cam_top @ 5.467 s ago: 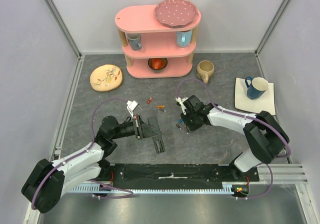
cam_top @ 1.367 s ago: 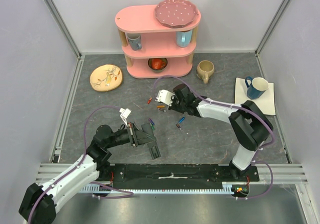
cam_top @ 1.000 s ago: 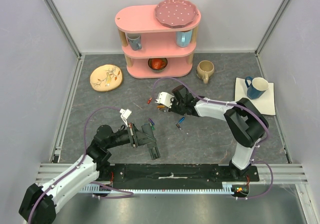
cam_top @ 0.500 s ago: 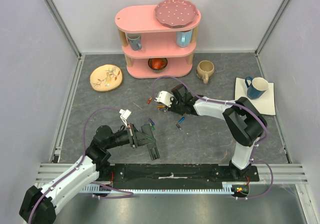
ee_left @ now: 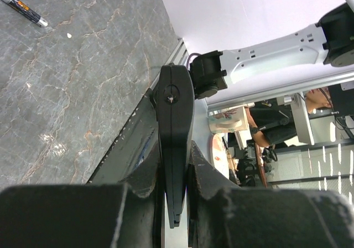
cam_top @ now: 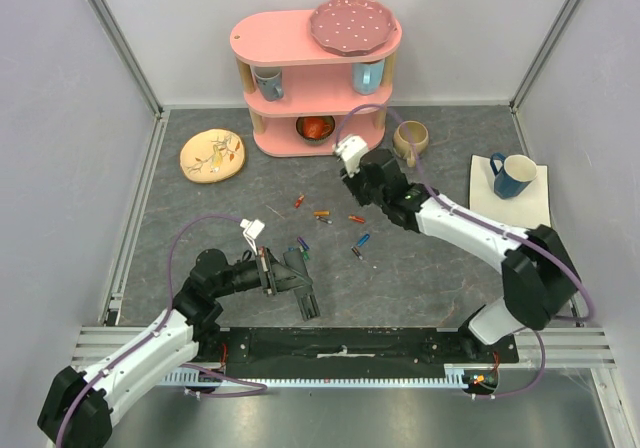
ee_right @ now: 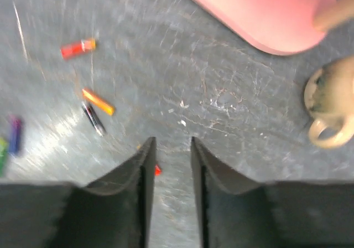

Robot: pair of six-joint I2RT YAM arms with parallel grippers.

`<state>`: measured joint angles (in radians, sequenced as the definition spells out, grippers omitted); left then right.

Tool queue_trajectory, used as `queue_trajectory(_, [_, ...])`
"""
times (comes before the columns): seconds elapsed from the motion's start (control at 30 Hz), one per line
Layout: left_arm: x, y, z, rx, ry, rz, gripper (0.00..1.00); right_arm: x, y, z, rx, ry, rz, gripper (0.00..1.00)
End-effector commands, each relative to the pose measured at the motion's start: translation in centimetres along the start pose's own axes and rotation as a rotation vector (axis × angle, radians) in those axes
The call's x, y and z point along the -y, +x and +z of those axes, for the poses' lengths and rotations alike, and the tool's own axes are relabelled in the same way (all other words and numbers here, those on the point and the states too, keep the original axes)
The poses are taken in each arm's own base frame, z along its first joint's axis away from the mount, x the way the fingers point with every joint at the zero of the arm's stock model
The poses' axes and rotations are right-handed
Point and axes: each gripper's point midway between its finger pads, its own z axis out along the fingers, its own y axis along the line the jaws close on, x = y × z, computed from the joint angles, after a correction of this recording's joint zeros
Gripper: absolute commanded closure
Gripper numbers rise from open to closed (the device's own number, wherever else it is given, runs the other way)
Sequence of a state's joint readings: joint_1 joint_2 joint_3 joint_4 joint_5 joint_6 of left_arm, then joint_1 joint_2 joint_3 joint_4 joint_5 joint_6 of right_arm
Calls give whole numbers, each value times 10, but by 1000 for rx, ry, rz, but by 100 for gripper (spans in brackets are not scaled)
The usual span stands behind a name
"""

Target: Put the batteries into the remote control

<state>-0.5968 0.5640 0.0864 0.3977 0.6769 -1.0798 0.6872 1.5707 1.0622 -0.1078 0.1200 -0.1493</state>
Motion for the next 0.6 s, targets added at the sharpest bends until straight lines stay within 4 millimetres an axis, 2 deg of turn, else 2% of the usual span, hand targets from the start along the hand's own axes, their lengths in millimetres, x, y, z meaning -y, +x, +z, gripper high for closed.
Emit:
queue_trajectory(0.0, [4,-12,2,55,13,40,98,25,-30,-15,104,152,583,70])
queue_trajectory(0.03, [3,-13,2,64,10,37,98,11,-31,-13,89,60,603,72])
queue_trajectory(0.1, [3,-14,2,68,7,30,98,-1,-26,-12,76,23,692,61])
queue_trajectory(0.13, [2,-15,3,73,4,30,98,-6,-12,-10,55,35,729,45])
queue_trajectory(0.17, [2,-14,3,71,1,27,98,-6,-11,-11,66,56,821,35])
queue_trajectory(0.23, [0,-15,3,73,-7,24,98,-10,7,-12,36,119,880,20])
queue_trajectory(0.27, [0,-16,3,74,-10,22,98,-4,19,-11,12,200,904,18])
queue_trajectory(0.3, [-2,-15,3,75,-15,19,98,-8,22,-11,1,227,926,18])
queue_trajectory(0.33, [-2,-16,4,77,-17,15,98,-1,31,-12,-10,301,919,18])
queue_trajectory(0.37, [-3,-16,4,77,-20,12,98,-4,38,-8,-29,316,913,18])
queue_trajectory(0.57, [-7,-14,3,78,-34,1,98,-9,55,8,-84,389,957,17])
